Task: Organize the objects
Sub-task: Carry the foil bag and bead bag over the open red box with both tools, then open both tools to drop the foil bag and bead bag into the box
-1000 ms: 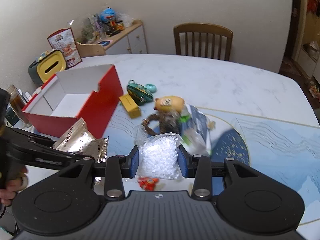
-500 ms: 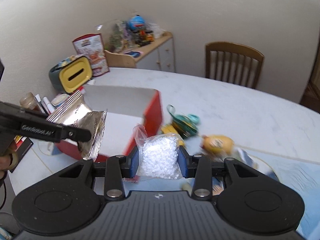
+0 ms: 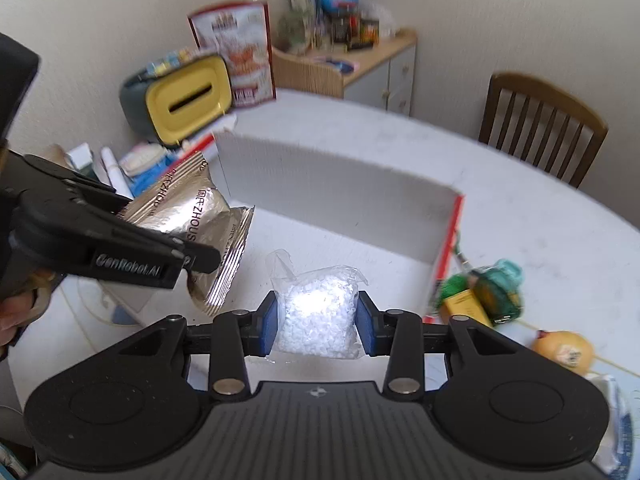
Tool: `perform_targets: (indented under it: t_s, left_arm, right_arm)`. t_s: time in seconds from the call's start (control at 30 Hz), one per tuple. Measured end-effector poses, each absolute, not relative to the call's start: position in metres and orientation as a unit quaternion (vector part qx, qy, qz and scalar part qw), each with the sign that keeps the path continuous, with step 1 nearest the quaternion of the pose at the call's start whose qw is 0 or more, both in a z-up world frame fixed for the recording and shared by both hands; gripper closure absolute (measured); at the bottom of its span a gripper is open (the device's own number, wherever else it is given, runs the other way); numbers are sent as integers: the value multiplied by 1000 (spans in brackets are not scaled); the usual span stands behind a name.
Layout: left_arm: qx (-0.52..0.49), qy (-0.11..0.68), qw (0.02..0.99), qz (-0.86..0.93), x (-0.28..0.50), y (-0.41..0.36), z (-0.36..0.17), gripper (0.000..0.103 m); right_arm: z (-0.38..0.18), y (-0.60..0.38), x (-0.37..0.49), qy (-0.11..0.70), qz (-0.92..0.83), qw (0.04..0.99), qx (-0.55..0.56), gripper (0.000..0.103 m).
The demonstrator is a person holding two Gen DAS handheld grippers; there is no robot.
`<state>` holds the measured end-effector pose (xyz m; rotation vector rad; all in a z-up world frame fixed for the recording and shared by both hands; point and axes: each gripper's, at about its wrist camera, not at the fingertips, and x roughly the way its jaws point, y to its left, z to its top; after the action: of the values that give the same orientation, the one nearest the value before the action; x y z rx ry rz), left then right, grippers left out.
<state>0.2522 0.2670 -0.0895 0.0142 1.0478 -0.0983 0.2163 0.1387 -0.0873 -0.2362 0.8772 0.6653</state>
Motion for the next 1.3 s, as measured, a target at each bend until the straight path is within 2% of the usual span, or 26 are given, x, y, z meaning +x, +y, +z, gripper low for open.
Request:
perform_targets:
  t_s: [0.3, 0.53, 0.77, 0.87, 1.03, 1.1, 1.2, 1.3]
  left_arm:
    - [53, 554, 827, -78, 277, 267, -131, 63]
    - [58, 588, 801, -97, 288, 266, -149, 63]
    - [60, 599, 792, -102, 292, 268, -152, 60]
    - [63, 599, 792, -100, 292, 269, -150, 52]
    - [63, 586, 802, -101, 287, 269, -139, 39]
    - [65, 578, 807, -102, 283, 269, -132, 37]
    - [62, 569, 814, -100, 277, 270, -121, 35]
    - [57, 557, 822, -102, 271, 268, -109, 35]
  right_arm:
    - [-138, 176, 237, 487, 323, 793, -173, 64]
    - [-153, 185, 246, 522, 313, 772, -183, 64]
    - [-154, 185, 248, 524, 318, 768, -183, 63]
    - [-151, 184, 246, 518, 320, 770, -190, 51]
    - [-139, 175, 243, 508, 334, 775, -172, 51]
    - [-131, 169, 239, 500, 340, 779, -165, 51]
    - [-116, 160, 232, 488, 349, 785, -153, 43]
    - [-102, 149, 224, 474, 359, 792, -139, 43]
